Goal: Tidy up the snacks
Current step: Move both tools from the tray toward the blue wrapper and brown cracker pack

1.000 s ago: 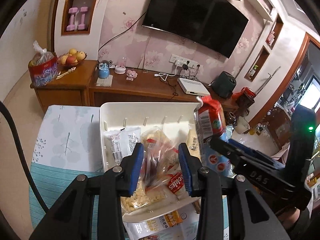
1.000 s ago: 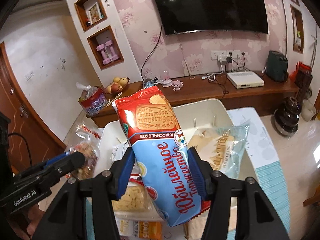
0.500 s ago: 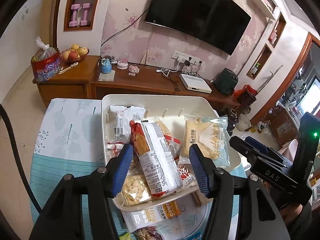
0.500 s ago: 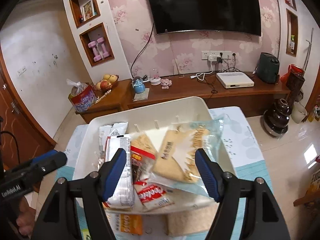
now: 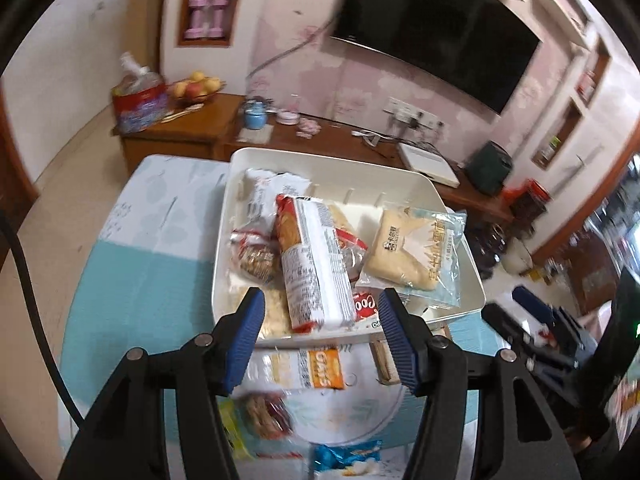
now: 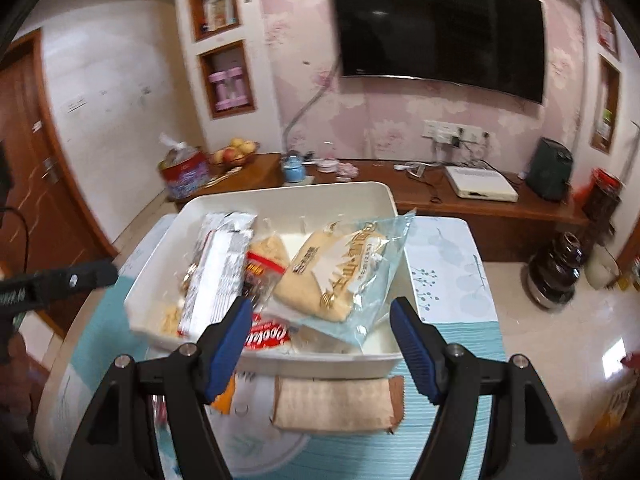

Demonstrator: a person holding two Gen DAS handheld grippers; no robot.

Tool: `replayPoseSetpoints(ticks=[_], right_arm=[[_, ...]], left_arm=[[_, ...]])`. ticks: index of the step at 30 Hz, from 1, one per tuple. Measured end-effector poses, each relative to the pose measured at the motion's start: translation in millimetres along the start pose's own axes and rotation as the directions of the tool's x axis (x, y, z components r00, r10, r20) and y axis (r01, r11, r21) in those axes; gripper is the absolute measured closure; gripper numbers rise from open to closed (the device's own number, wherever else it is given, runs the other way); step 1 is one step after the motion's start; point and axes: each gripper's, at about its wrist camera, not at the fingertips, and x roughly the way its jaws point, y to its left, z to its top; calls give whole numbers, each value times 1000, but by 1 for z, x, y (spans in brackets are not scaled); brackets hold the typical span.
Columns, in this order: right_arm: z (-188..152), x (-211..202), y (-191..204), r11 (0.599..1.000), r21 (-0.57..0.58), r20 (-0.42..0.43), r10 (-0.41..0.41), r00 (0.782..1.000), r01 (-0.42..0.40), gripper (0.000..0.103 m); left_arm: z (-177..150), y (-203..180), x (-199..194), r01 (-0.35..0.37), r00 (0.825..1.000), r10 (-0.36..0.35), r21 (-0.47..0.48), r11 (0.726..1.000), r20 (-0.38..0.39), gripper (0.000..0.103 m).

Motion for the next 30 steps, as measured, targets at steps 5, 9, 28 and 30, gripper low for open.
replayPoseSetpoints(ticks=[5,9,28,30], right_arm=[[-10,-6,-16,993,-89,-74,75,994,-82,24],[-18,-11,-29,981,-151,-110,108,988,-124,24],[-56,21,-57,811,-487,-236,237,942,-326,18],[-61,31,-57,792,-509,-250,239,938,-337,17]], left_arm=[[-22,-15,-16,-65,997,68,-103,993,21,40],[-37,-26,-23,-95,995,99,-174,980,17,34],[-111,-9,1,-328,944,278,-564,758,-175,27],[-120,-7,11,-345,939,265,-591,730,-221,27]])
